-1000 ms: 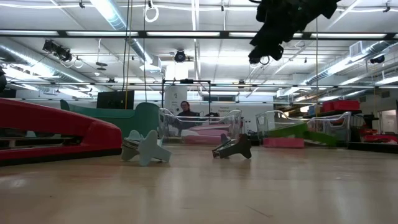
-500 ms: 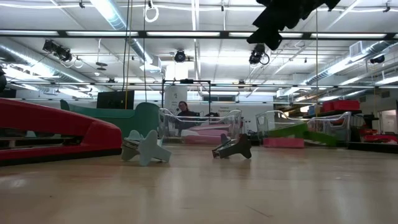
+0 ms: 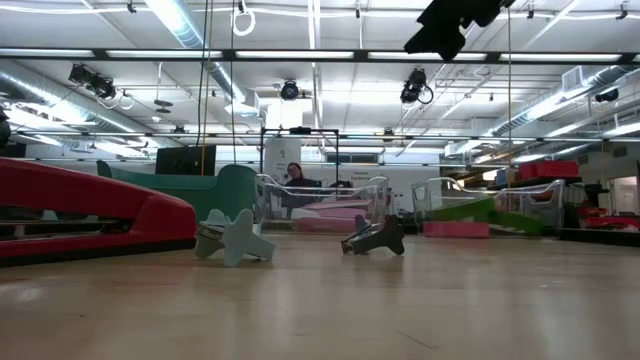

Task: Pick and place Stapler, Stapler remover, tape
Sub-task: Put the black staple remover into the blue bin

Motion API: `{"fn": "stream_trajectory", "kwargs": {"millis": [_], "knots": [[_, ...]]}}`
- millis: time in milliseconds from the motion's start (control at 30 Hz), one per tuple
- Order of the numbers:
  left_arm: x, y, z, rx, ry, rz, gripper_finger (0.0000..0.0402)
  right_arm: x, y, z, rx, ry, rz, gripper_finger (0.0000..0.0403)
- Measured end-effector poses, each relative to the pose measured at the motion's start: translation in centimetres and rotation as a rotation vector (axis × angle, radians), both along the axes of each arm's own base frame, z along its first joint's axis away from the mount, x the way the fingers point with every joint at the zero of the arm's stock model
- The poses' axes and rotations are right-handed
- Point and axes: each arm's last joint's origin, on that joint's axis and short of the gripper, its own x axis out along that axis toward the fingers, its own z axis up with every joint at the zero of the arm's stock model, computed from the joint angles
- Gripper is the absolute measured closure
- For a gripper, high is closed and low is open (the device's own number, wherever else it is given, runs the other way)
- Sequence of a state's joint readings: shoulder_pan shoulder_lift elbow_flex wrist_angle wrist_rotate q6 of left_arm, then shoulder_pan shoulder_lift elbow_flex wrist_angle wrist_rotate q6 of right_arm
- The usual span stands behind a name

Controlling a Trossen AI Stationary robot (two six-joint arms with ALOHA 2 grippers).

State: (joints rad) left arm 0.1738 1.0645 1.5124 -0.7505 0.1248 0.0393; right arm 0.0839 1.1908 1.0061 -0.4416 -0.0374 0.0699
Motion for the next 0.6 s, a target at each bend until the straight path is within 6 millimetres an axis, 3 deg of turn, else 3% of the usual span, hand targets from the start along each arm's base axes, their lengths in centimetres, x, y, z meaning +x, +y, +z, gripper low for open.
{"fn": "stream_trajectory", "kwargs": {"millis": [467,600], "knots": [[0.0,0.0,0.0,0.000,0.000,0.000,0.0388,-0.3,2.4,-0.1,-0.069,-0.004,0.016,0.0188],[0.0,0.0,0.0,0.003,0.001,-0.001,0.0388,0.0,2.5,-0.9,-0.115,0.043,0.025,0.0188]]}}
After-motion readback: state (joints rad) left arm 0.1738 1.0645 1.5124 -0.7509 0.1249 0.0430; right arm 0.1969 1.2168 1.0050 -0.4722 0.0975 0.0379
